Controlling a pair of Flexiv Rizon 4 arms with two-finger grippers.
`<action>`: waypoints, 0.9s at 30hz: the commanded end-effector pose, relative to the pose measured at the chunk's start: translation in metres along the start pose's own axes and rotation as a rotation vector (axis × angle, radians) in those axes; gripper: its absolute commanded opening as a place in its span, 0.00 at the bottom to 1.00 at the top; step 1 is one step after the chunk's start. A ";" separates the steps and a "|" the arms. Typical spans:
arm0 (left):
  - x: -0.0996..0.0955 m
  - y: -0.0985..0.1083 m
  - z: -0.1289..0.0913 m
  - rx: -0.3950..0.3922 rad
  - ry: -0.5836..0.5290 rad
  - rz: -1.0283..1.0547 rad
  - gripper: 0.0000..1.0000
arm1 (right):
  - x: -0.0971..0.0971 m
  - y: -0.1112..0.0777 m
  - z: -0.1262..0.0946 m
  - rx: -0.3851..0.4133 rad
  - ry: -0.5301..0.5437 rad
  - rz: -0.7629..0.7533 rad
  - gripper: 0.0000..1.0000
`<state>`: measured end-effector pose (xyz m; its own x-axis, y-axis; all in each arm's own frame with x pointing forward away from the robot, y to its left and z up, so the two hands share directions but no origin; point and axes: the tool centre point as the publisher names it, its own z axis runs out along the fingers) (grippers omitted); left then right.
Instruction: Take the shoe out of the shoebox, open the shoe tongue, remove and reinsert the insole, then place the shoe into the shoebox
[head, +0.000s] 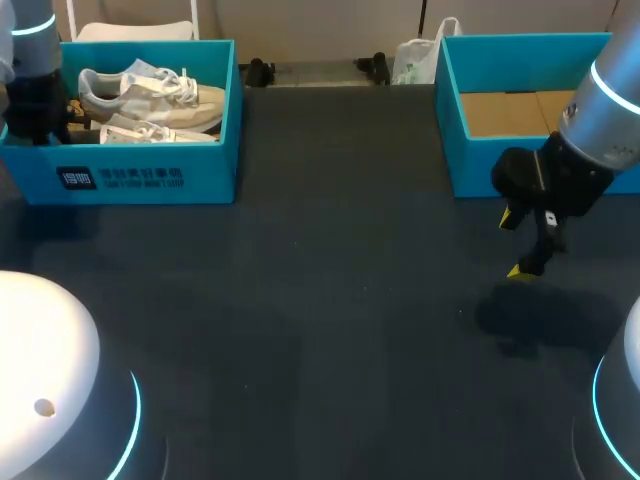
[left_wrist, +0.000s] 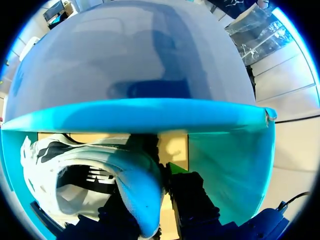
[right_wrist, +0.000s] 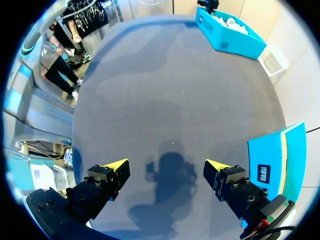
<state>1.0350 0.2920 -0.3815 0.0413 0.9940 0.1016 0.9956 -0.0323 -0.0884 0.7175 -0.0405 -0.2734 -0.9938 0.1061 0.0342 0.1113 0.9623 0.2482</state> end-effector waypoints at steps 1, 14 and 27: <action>-0.001 -0.003 -0.001 -0.005 -0.001 0.011 0.00 | 0.000 0.000 0.000 0.002 -0.001 0.001 1.00; 0.007 -0.009 -0.022 -0.034 -0.008 0.039 0.00 | 0.000 0.000 0.000 0.002 -0.001 0.001 1.00; 0.010 -0.003 -0.051 -0.058 -0.028 0.032 0.00 | 0.000 0.000 0.000 0.002 -0.001 0.001 1.00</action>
<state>1.0392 0.2973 -0.3363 0.0724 0.9950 0.0692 0.9968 -0.0698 -0.0393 0.7175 -0.0405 -0.2734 -0.9938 0.1061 0.0342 0.1113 0.9623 0.2482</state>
